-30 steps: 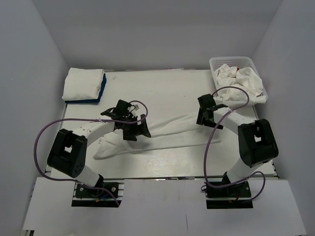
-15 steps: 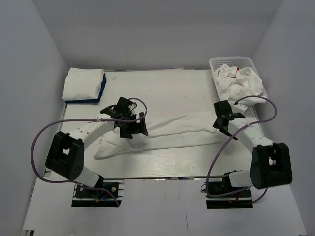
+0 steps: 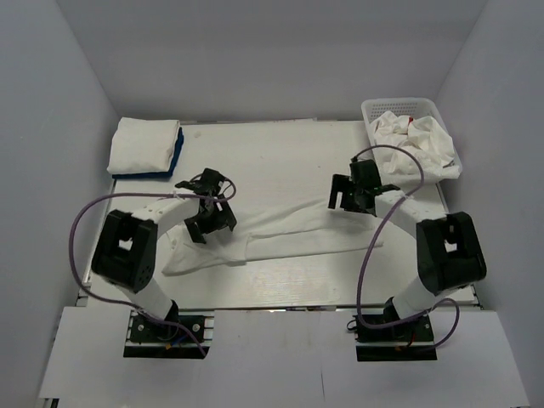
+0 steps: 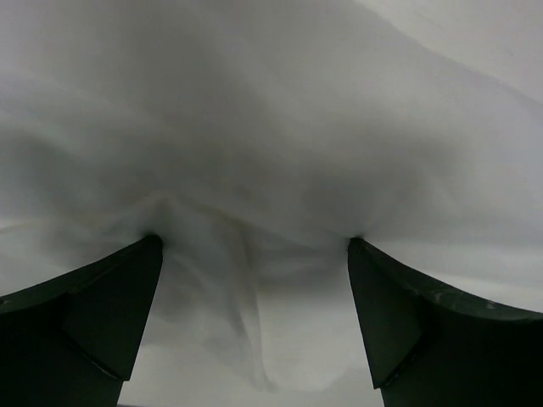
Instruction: Fold and stack the t-shirts
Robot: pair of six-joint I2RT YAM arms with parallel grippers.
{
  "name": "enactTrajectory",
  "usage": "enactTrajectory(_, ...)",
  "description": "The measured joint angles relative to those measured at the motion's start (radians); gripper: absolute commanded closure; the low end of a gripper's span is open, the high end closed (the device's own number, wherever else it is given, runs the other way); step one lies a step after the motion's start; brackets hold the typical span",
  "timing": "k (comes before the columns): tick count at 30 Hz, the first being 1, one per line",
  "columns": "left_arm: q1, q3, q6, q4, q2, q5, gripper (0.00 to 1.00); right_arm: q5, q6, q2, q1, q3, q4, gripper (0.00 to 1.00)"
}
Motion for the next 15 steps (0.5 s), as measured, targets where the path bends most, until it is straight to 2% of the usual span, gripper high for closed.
enactTrajectory(2,0.014,0.03,-0.011,0.002,0.103,-0.013,0.0,-0.024,-0.025,0.054,0.021,0.009,0.019,0.1)
enactTrajectory(4,0.02,0.129,-0.01,-0.04,0.183,-0.014,0.0,-0.033,-0.042,0.099,0.032,0.013,0.017,0.1)
enactTrajectory(7,0.027,0.364,0.026,-0.095,0.353,-0.027,0.0,-0.041,-0.06,0.108,0.052,0.017,0.02,0.1)
enactTrajectory(9,0.028,0.566,0.061,-0.116,0.487,-0.047,0.0,-0.06,-0.067,0.094,0.066,0.003,0.015,0.1)
enactTrajectory(12,0.032,0.993,0.137,-0.109,0.751,-0.053,0.0,-0.124,-0.095,0.032,0.134,-0.044,-0.032,0.1)
enactTrajectory(14,0.032,1.365,0.186,-0.034,0.974,-0.011,0.0,-0.17,-0.134,-0.003,0.234,-0.057,-0.114,0.1)
enactTrajectory(15,0.035,1.489,0.194,0.063,1.064,0.038,0.0,-0.192,-0.155,-0.005,0.284,-0.055,-0.144,0.1)
